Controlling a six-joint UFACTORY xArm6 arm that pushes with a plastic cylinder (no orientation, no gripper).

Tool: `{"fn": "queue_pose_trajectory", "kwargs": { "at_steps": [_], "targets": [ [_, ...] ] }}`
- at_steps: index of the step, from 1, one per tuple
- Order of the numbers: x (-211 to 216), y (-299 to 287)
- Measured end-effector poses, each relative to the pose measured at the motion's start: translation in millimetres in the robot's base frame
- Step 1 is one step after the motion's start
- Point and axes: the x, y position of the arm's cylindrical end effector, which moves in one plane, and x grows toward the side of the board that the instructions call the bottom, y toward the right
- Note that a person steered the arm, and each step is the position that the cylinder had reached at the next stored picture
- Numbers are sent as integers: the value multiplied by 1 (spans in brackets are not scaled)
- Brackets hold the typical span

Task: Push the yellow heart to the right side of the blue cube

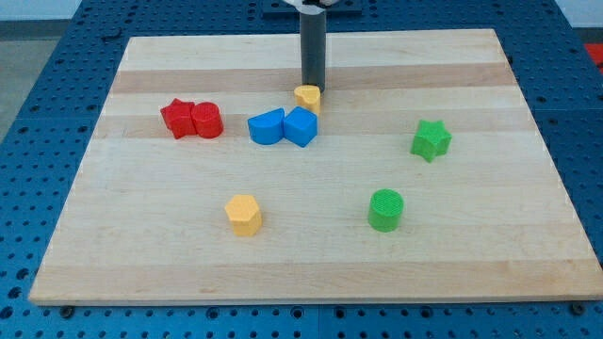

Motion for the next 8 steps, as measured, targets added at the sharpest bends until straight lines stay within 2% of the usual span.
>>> {"fn": "queue_pose_trajectory", "kwargs": {
  "at_steps": [2,3,5,6,7,8],
  "targets": [
    [1,-46],
    [18,-34],
    [21,50],
    [19,67],
    [25,60],
    [12,37]
  ]
}}
